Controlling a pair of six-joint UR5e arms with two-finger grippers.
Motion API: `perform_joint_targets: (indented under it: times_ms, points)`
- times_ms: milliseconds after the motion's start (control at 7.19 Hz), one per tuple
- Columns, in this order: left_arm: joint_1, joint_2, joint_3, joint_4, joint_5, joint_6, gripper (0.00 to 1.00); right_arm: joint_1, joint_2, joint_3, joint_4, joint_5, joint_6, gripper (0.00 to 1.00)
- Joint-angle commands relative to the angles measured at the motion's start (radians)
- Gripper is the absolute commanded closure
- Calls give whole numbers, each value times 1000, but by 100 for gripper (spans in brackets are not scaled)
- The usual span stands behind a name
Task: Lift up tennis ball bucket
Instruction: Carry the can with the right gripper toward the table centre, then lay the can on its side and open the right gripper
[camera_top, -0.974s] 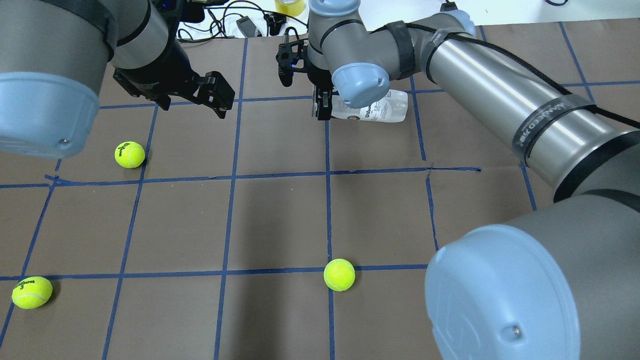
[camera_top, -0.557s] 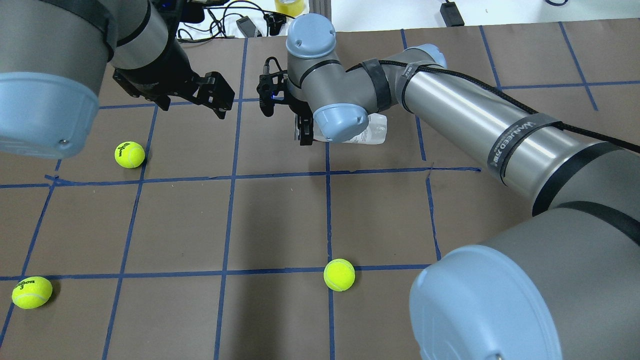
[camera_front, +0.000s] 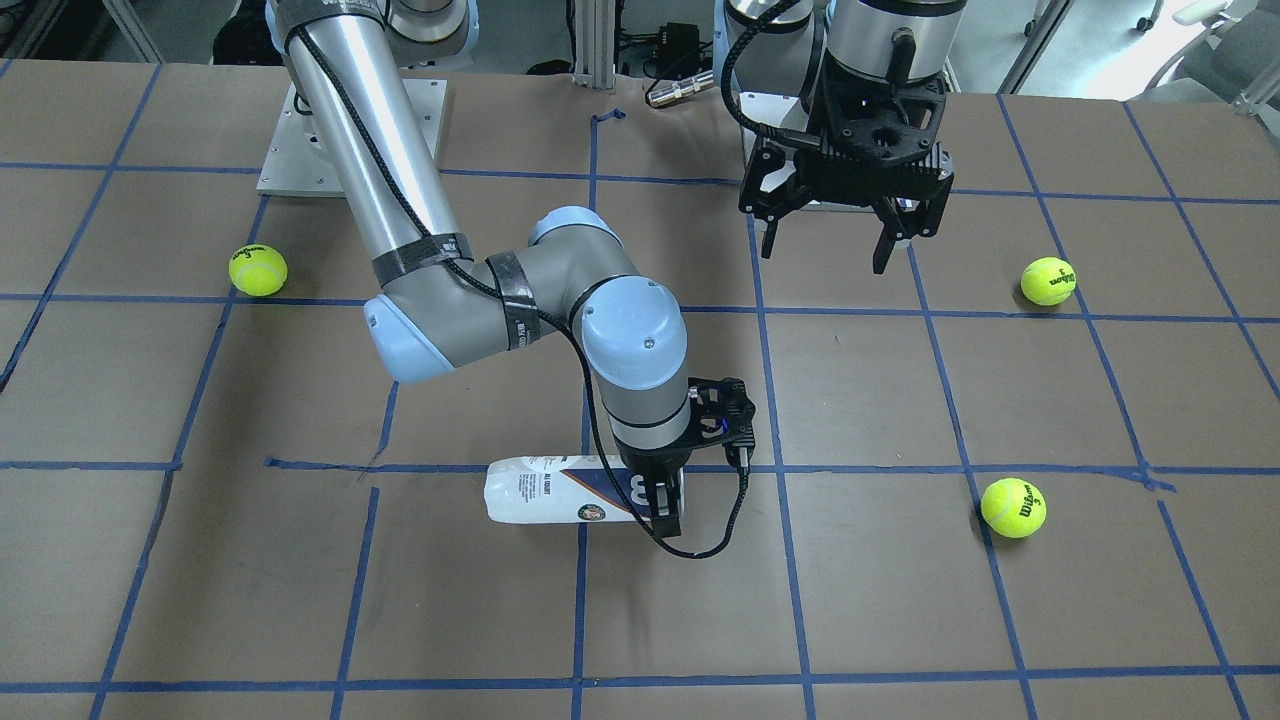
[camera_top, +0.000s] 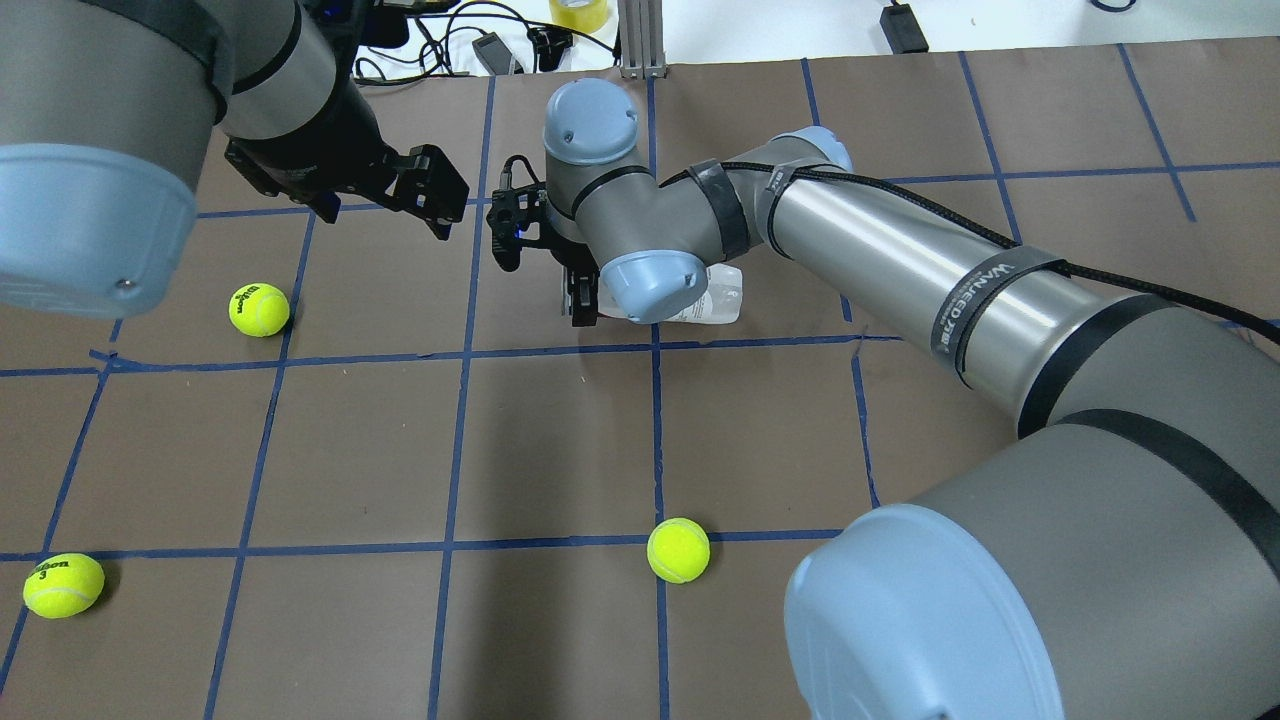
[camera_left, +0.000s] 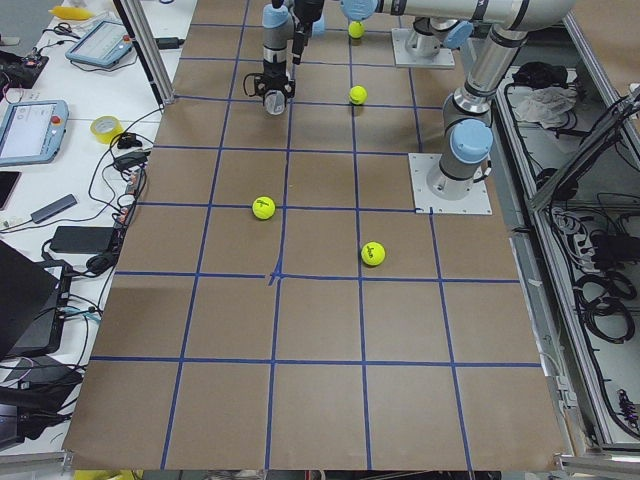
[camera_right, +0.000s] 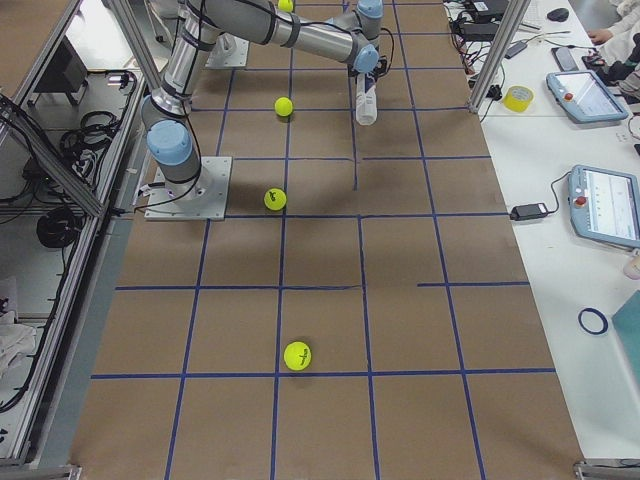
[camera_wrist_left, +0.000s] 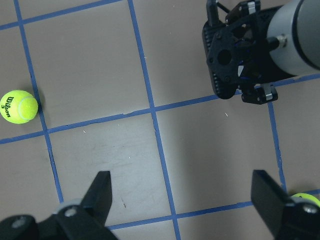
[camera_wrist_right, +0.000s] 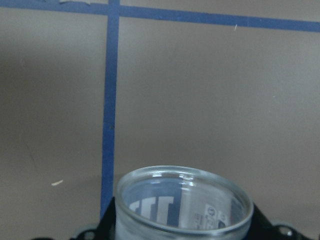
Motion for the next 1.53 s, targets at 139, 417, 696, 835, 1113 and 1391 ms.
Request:
perform_joint_targets:
  times_ms: [139,417,696,835,1113,1391]
  points:
    - [7,1,0,-3,-4,6,0,0,7,1,-37,80,3,0]
    - [21,1,0,-3,-7,6,0,-32,-6,2,-38,67,-9,0]
    - [23,1,9,-5,-6,8,0,-81,-32,-12,-34,74,-14,0]
    - [33,-7,12,-5,-9,6,0,-127,-76,2,0,74,-20,0]
    - [79,-36,0,-6,-51,8,0,-230,-132,2,99,73,-20,0]
    - [86,-131,-1,-40,-94,-3,0,-332,-280,2,151,45,-20,0]
